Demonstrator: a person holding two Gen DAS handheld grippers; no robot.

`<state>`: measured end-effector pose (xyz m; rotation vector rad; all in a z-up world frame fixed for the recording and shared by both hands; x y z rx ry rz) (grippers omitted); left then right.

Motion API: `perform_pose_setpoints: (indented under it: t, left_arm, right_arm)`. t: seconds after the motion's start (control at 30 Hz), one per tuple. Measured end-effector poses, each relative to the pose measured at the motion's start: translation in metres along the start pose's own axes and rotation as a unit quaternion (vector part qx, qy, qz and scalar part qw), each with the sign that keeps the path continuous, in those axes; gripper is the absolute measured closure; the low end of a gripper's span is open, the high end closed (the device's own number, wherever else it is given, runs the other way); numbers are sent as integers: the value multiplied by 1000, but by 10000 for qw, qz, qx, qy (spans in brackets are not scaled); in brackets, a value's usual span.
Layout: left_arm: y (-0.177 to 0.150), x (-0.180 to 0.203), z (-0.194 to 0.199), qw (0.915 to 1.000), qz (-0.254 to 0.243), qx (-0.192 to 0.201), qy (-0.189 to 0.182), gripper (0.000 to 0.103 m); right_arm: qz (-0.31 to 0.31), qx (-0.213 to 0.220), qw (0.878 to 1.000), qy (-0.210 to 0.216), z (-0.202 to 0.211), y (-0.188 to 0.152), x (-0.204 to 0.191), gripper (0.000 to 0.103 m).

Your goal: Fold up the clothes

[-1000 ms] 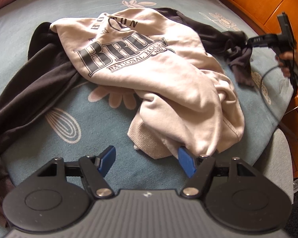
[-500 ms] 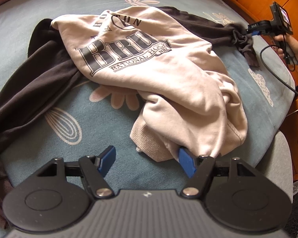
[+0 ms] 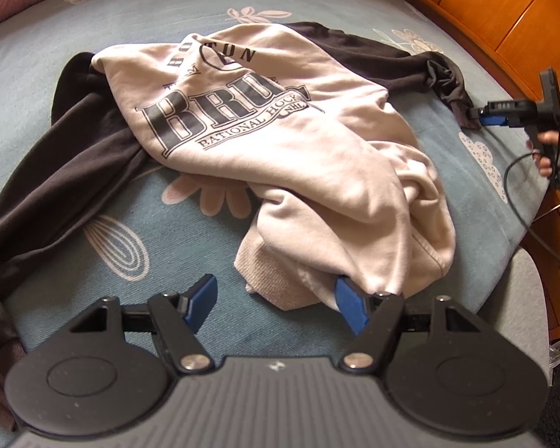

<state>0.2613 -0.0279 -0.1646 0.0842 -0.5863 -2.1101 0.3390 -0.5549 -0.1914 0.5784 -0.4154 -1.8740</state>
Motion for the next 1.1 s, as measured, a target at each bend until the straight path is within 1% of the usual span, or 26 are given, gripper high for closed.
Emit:
perform_pose_setpoints:
  t: [0.07, 0.1, 0.13, 0.17, 0.2, 0.23, 0.37, 0.47, 0.6, 0.77, 0.8, 0.87, 0.9, 0.93, 0.97, 1.03, 1.1]
  left_arm:
    - [1, 1, 2, 10000, -4, 3, 33, 33]
    - [1, 1, 3, 10000, -4, 2, 49, 33]
    - [1, 2, 4, 10000, -8, 1, 65, 33]
    - [1, 2, 5, 10000, -12, -1, 81, 33]
    - [2, 2, 5, 10000, -17, -2, 98, 33]
    - [2, 2, 6, 9999, -15, -6, 109, 33]
    - [2, 2, 7, 9999, 0, -22, 135, 33]
    - [2, 2, 8, 9999, 19, -38, 154, 33]
    - [2, 0, 8, 9998, 63, -65, 188, 33]
    - [0, -1, 10, 9996, 96, -72, 254, 33]
    - [0, -2, 11, 9995, 109, -59, 282, 33]
    - [1, -4, 13, 9994, 162, -42, 307, 33]
    - [1, -4, 14, 9994, 172, -24, 308, 33]
    - [1, -3, 16, 9994, 164, -6, 305, 33]
    - [1, -3, 17, 9994, 156, 12, 301, 33]
    - [1, 0, 18, 9995, 135, 35, 287, 33]
    - [0, 3, 20, 9995, 136, 97, 267, 33]
  right_arm:
    - [121, 117, 9998, -45, -1, -7, -4, 47]
    - [201, 144, 9997, -86, -1, -7, -8, 59]
    - [259, 124, 9996, -31, -1, -8, -14, 82]
    - [367, 116, 9992, -77, -1, -8, -18, 85]
    - [495, 116, 9986, -171, 0, -7, -21, 91]
    - [636, 113, 9976, -254, 0, -6, -23, 93]
    - [672, 229, 9966, -425, 10, 8, -9, 95]
    - [683, 352, 9937, -815, 16, 28, 16, 95]
    - [565, 402, 9894, -1274, 19, 59, 52, 95]
    - [400, 547, 9783, -1957, 19, 90, 84, 95]
    - [367, 576, 9755, -2093, 19, 96, 90, 93]
    - [244, 613, 9702, -2330, 20, 106, 100, 83]
    - [168, 609, 9694, -2374, 21, 106, 100, 74]
    - [167, 646, 9703, -2324, 24, 105, 96, 69]
    - [228, 705, 9726, -2203, 27, 103, 88, 67]
    - [408, 746, 9775, -1931, 31, 93, 67, 56]
    - [629, 684, 9829, -1587, 34, 76, 41, 52]
Point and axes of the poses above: each gripper's, at about its wrist camera, not at the fingertips, and z roughly against the way its jaws point, x to its right, y to its top, the point moved 9 cm from there along -z, roughly the way its jaws point, and after that the axes turned 4 degrees about -z, right-handed, at the moved point
